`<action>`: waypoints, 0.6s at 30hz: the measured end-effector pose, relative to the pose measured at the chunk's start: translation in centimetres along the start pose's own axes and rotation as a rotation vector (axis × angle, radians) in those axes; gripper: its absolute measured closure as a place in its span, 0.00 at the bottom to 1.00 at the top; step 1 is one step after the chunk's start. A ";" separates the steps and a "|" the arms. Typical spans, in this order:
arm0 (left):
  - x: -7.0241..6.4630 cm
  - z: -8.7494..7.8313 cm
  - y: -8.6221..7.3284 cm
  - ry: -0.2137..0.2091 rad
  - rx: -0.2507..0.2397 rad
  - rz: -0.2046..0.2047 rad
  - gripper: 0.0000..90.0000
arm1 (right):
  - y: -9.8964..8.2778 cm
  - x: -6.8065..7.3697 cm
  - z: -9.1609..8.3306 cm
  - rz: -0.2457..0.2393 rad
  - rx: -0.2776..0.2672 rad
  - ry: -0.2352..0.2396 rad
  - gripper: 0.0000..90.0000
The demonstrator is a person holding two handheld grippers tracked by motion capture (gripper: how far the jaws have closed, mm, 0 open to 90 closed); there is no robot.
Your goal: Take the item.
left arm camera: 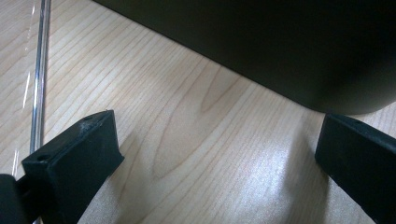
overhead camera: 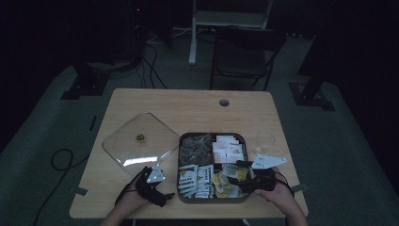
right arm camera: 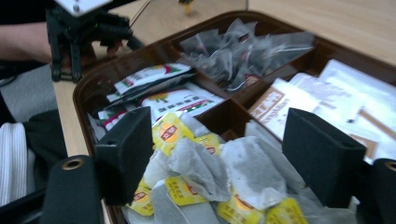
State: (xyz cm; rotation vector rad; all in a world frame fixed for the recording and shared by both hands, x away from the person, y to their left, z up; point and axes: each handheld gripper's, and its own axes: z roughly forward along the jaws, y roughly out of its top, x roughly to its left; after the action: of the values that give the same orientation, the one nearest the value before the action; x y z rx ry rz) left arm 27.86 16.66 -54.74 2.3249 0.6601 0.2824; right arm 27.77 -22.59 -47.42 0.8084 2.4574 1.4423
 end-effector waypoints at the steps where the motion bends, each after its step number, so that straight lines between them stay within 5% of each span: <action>1: 0.0 0.0 0.0 0.000 0.000 0.000 0.00 | 0.0 0.1 0.3 -0.003 0.012 0.004 0.29; 18: 0.0 0.0 0.0 0.000 0.000 0.000 0.00 | -0.4 0.8 2.6 -0.121 0.164 0.006 0.53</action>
State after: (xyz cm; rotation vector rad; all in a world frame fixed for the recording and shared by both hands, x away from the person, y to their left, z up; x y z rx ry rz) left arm 27.86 16.66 -54.73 2.3250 0.6601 0.2823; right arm 28.05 -20.36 -49.05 0.6720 2.6064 1.2166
